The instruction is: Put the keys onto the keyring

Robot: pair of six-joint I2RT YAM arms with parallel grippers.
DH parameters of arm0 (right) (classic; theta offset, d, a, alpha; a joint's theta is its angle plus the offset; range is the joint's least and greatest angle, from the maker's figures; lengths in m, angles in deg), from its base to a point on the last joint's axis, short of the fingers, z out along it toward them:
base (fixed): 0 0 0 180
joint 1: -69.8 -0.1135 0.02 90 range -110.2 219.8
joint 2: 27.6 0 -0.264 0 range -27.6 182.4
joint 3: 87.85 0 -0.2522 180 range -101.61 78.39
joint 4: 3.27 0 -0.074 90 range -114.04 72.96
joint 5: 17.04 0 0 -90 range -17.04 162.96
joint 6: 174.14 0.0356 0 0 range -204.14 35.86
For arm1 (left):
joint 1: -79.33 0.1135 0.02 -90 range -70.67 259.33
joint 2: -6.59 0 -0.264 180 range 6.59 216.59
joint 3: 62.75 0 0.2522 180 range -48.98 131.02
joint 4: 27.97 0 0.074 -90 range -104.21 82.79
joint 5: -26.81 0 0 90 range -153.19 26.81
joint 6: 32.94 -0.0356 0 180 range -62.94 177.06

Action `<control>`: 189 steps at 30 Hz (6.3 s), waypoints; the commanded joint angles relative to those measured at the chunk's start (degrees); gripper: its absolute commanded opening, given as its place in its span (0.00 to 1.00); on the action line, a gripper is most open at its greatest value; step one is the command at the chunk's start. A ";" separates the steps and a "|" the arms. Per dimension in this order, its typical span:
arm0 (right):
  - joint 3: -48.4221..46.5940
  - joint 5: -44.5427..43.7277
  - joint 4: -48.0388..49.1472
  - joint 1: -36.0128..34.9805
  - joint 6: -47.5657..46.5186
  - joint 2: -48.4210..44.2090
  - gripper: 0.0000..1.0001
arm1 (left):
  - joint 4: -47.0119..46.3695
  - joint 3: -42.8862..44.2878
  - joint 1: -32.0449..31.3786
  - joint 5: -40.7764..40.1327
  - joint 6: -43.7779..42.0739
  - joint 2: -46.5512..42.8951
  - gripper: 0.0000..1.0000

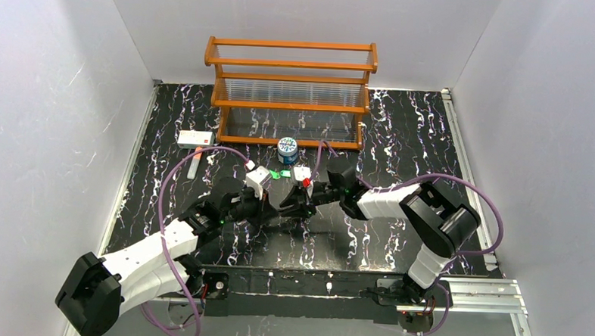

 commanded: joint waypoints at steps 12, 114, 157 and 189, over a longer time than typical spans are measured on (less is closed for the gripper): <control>-5.16 0.93 -3.15 -1.27 -2.37 2.47 0.40 | -1.21 0.33 -0.59 0.60 -0.81 -0.43 0.00; -2.98 -5.25 -14.60 -1.32 -4.54 -6.86 0.46 | -1.72 1.56 -3.32 -1.40 -7.57 1.66 0.00; -0.77 -9.11 -18.91 -1.37 -5.13 -11.43 0.01 | -5.93 -3.54 -5.51 -13.72 -6.98 -17.99 0.48; 2.39 -11.06 -23.77 -1.37 -4.92 -18.41 0.01 | -15.26 -7.20 -7.48 -3.15 -30.06 -6.32 0.32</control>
